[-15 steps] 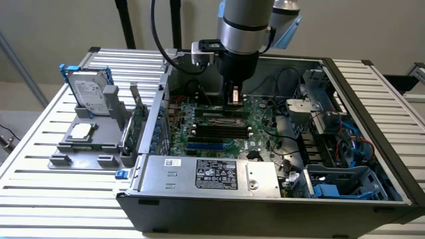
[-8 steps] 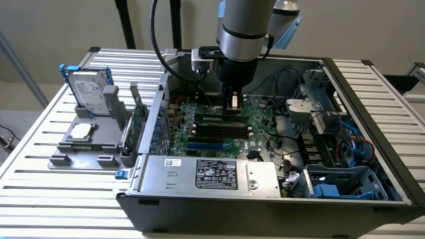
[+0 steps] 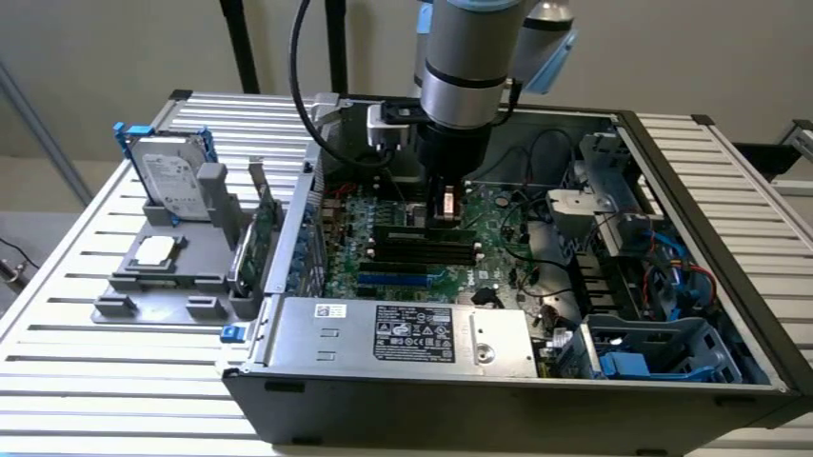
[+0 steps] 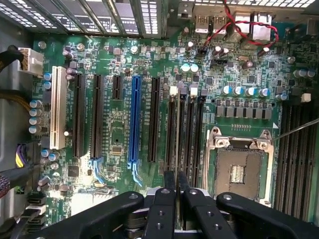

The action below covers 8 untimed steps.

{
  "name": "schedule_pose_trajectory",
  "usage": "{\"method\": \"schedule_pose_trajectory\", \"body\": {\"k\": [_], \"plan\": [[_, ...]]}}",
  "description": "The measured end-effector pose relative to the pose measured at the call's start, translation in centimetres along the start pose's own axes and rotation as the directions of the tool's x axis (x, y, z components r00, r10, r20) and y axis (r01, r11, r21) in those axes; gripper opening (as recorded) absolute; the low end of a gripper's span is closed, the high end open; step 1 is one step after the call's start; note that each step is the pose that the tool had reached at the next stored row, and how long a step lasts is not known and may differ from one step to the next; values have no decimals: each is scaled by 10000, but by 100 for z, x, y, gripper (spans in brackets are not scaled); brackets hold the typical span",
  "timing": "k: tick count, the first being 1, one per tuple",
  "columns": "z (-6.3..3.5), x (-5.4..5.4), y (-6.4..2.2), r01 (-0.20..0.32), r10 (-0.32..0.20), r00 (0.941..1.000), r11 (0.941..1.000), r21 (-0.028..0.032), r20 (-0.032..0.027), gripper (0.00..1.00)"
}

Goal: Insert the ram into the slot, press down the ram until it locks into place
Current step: 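Insert the ram into the slot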

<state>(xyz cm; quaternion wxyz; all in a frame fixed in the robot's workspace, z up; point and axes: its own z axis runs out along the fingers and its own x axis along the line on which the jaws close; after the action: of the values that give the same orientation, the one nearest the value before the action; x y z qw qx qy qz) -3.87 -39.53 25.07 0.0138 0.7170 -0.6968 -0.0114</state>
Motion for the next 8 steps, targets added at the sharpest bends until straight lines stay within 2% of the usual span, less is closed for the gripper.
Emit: {"method": "schedule_pose_trajectory", "body": {"k": [6,8], "plan": [[55,0,-8,-7,8,9997,10000,34,-256,13],[70,0,-14,-10,11,9996,10000,43,-297,13]]}}
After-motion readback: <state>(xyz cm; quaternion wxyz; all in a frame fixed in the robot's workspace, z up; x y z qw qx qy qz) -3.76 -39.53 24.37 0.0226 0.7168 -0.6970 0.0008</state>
